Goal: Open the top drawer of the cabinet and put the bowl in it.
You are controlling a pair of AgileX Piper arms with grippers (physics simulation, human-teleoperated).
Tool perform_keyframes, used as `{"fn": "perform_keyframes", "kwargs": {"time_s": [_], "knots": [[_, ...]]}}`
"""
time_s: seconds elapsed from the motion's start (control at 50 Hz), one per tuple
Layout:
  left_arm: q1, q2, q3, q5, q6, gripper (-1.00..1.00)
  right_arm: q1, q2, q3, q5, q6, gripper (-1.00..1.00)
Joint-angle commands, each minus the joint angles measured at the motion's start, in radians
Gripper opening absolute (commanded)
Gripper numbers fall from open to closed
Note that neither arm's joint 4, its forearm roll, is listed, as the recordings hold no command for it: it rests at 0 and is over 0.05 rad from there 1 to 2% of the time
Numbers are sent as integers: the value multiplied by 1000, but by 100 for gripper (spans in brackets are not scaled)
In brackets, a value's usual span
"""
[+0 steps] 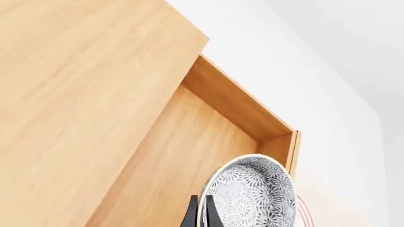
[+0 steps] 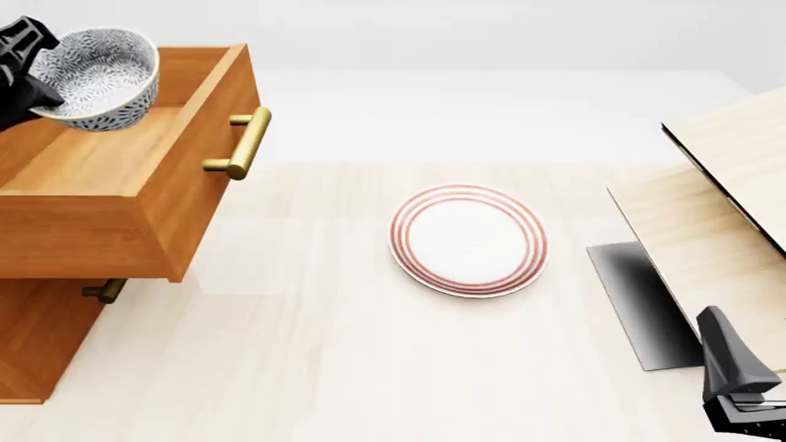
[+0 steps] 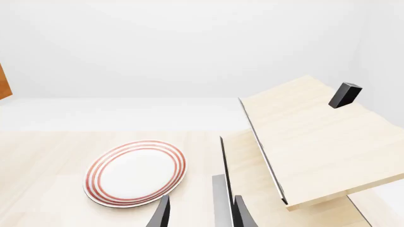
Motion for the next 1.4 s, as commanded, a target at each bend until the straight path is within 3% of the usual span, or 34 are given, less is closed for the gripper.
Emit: {"fn": "perform_keyframes", "kwargs": {"time_s": [0.02,1.4], "knots": [[7,33,-3,-28,3,-100,0,-1,1,0,0,100],[30,206,30,-151,17,-100,0,-1,1,0,0,100]]}}
